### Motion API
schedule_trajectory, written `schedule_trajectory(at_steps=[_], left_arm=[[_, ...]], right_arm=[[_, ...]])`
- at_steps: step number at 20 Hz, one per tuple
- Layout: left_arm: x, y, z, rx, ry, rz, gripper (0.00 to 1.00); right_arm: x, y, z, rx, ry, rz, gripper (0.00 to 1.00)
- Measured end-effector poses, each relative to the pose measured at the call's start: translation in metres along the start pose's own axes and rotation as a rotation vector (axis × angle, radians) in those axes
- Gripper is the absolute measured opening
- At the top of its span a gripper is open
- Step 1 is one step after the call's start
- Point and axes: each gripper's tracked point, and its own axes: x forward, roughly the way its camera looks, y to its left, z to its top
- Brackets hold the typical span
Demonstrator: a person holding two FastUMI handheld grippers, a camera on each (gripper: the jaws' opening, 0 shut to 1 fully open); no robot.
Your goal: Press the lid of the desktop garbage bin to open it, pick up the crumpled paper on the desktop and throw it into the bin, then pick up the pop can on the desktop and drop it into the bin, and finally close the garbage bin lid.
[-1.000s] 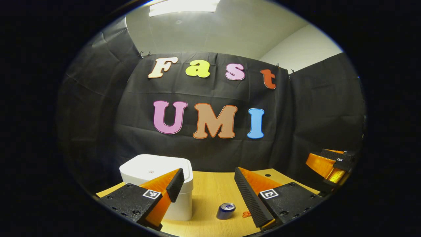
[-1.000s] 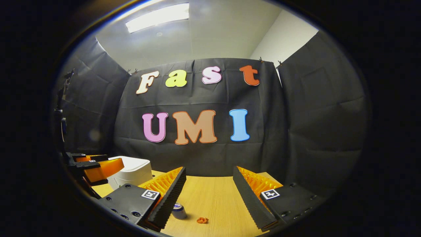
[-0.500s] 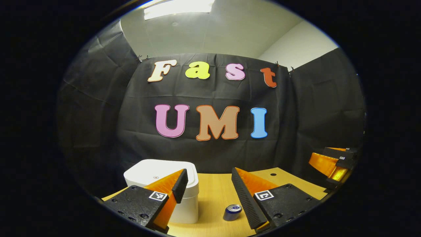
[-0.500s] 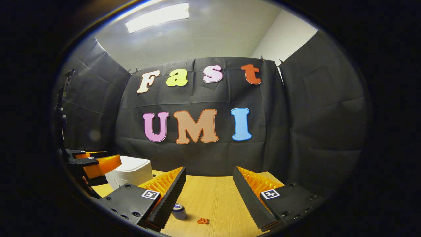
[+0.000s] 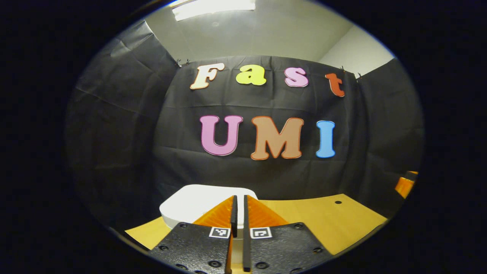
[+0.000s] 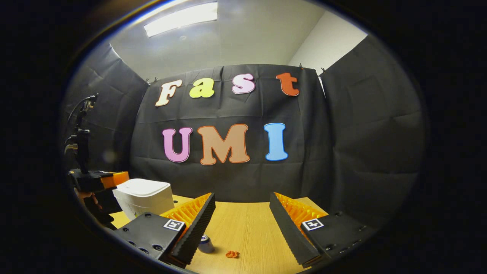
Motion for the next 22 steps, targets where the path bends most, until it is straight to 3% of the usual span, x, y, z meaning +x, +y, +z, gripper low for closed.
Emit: schedule_trajectory(at_steps=[1, 9, 14, 15, 22], left_arm=[[0.005, 0.007, -0.001, 0.004, -0.002, 0.011, 0.0], [0.039, 0.052, -0.033, -0.003, 0.042, 0.071, 0.0], [0.042, 0.041, -0.063, -0.05, 0.108, 0.03, 0.0], [0.042, 0.038, -0.054, -0.035, 0.051, 0.023, 0.0], [0.044, 0.042, -0.061, 0.017, 0.042, 0.027, 0.0]], right_arm=[[0.0, 0.0, -0.001, 0.003, 0.005, -0.003, 0.96], [-0.001, -0.005, -0.007, -0.008, 0.026, -0.032, 0.96], [-0.001, -0.006, -0.011, -0.001, 0.037, -0.047, 0.96], [-0.001, -0.007, -0.011, -0.002, 0.037, -0.048, 0.96], [0.005, 0.009, -0.023, 0.002, 0.069, -0.005, 0.96]])
